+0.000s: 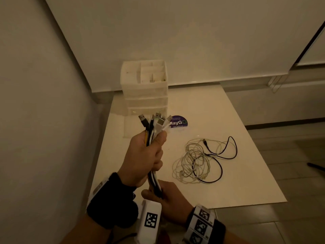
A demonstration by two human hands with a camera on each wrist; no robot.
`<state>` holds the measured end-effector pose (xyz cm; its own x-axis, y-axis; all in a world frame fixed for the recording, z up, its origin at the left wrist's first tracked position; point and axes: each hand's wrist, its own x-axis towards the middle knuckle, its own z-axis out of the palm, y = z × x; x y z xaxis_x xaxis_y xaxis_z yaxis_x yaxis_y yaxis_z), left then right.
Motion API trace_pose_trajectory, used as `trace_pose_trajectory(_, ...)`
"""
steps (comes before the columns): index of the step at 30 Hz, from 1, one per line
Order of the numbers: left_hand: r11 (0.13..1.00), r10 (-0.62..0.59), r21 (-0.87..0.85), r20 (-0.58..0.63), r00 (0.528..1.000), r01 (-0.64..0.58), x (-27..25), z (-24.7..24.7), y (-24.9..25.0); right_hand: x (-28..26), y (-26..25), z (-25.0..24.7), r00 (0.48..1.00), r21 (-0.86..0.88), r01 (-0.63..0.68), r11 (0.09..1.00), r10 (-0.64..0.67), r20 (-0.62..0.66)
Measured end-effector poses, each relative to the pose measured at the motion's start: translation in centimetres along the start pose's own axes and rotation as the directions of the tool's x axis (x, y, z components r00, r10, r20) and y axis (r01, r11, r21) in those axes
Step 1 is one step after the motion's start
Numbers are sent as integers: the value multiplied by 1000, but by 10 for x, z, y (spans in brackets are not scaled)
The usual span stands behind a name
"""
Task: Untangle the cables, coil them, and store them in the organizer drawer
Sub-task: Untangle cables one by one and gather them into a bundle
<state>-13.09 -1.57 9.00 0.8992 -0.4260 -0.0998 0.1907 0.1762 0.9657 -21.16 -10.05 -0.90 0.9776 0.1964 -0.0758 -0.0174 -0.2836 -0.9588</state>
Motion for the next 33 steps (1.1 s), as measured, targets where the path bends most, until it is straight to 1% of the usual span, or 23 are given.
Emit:
trace_pose_trajectory(1,1000,5,-7,-18,1000,-5,0,2,-1,0,6,3,1000,-6,10,1000,-10,-22)
trace_pose_trajectory(3,999,18,-35,-17,1000,-19,1,2,0,1,22,6,1000,-26,10,1000,-10,-18)
trace_pose_trajectory(6,991,17,-131,31,999,-13,3,-4,2,-2,46,9,998,-36,-26,999,28,55)
trace_pose_trajectory(8,988,3,-155,15,1000,-1,3,-6,-3,-5,56,7,993,-80,-61,995,69,97)
trace_pose_trajectory(11,990,-10,-138,-33,999,5,-1,-8,-14,-5,64,1,974,-223,-55,973,101,201)
trace_pose_trajectory(13,994,-6,-112,-61,998,-1,-4,-13,-18,-3,72,-14,951,-387,41,921,82,298)
trace_pose_trajectory(14,994,-2,-107,-74,997,-6,-5,-16,-18,0,80,-25,940,-487,78,870,99,328)
trace_pose_trajectory(15,994,3,-112,-87,996,-13,-5,-20,-17,5,87,-38,934,-604,81,793,150,323)
trace_pose_trajectory(17,989,2,-150,-117,993,-20,-4,-27,-16,11,97,-63,944,-802,88,591,208,257)
trace_pose_trajectory(18,984,-8,-177,-132,991,-16,-4,-29,-15,14,103,-72,947,-878,120,464,211,241)
trace_pose_trajectory(19,979,-22,-203,-149,989,-9,-4,-31,-15,17,109,-77,951,-930,141,341,214,222)
trace_pose_trajectory(20,975,-35,-221,-167,985,-3,-4,-32,-16,20,112,-80,955,-960,126,249,230,185)
trace_pose_trajectory(21,973,-46,-231,-186,982,2,-5,-32,-16,21,112,-82,958,-978,105,179,247,148)
trace_pose_trajectory(22,971,-57,-238,-202,978,8,-6,-32,-17,23,115,-83,965,-984,93,150,228,126)
trace_pose_trajectory(23,970,-65,-243,-215,975,12,-8,-32,-17,24,117,-83,971,-986,77,144,213,107)
trace_pose_trajectory(26,975,-72,-220,-249,966,16,-11,-32,-18,33,122,-88,971,-988,96,120,209,120)
trace_pose_trajectory(27,978,-72,-207,-260,963,17,-12,-32,-18,37,121,-90,976,-989,99,114,185,119)
trace_pose_trajectory(28,980,-73,-198,-269,960,19,-13,-33,-18,42,123,-93,983,-987,99,128,139,117)
trace_pose_trajectory(31,974,-96,-225,-271,958,34,-13,-33,-19,53,123,-104,993,-978,73,195,72,88)
trace_pose_trajectory(33,963,-121,-267,-275,954,45,-10,-32,-21,59,123,-116,999,-962,32,273,32,42)
